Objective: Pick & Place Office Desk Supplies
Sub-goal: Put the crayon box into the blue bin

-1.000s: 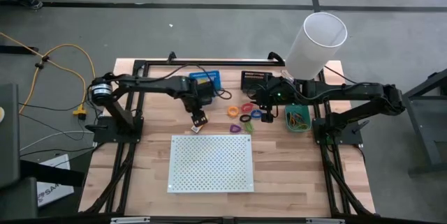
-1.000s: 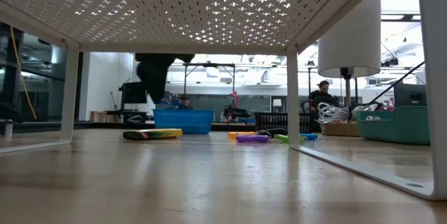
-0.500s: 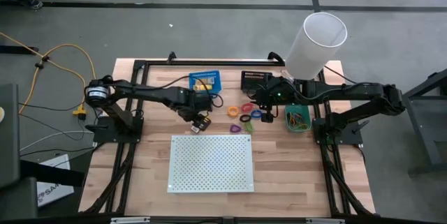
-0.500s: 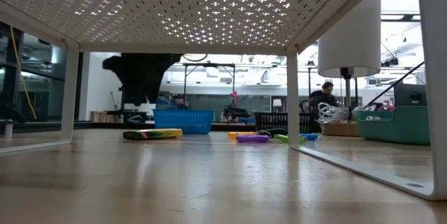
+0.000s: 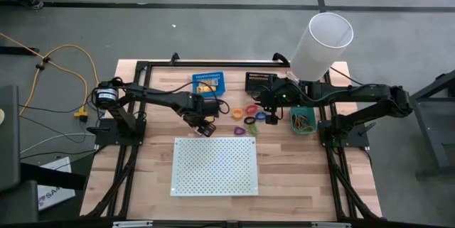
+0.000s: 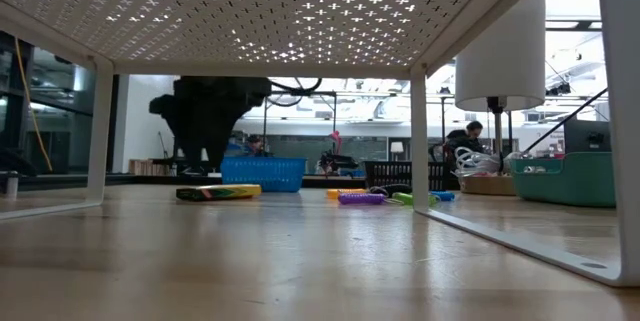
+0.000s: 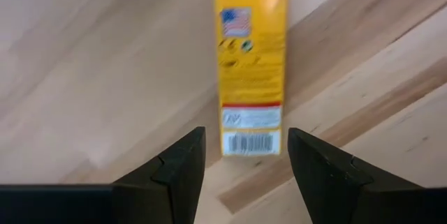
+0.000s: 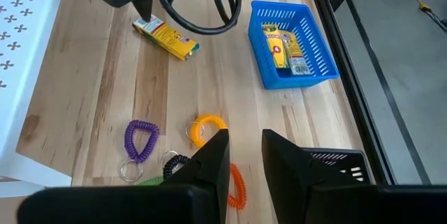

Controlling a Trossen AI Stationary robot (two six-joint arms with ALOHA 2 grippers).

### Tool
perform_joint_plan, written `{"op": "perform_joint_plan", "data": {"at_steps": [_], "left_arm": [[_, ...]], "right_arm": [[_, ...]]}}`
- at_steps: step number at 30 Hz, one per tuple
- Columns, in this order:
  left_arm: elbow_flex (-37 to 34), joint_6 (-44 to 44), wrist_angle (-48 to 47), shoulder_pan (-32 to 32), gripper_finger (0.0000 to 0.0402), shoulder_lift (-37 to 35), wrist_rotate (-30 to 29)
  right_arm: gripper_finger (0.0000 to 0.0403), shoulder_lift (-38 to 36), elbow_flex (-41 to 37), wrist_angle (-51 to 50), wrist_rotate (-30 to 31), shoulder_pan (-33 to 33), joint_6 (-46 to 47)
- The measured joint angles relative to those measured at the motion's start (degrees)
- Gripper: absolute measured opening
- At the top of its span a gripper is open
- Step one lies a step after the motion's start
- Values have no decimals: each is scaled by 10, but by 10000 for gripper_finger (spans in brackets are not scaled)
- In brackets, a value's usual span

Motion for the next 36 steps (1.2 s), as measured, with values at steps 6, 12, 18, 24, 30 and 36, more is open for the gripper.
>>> {"op": "perform_joint_plan", "data": {"at_steps": [6, 12, 18, 24, 30, 36], "left_arm": [[0, 20, 17, 0, 196, 0, -19], [0, 30, 23, -6, 196, 0, -30], [0, 32, 27, -7, 196, 0, -30], [0, 32, 32, -7, 207, 0, -18], [0, 31, 34, -10, 254, 0, -19], [0, 27, 34, -10, 277, 4, -19]], "right_arm": [[74, 0, 0, 2, 0, 0, 0], [74, 0, 0, 2, 0, 0, 0], [74, 0, 0, 2, 0, 0, 0], [74, 0, 0, 2, 0, 0, 0], [74, 0, 0, 2, 0, 0, 0], [74, 0, 0, 2, 0, 0, 0]]}}
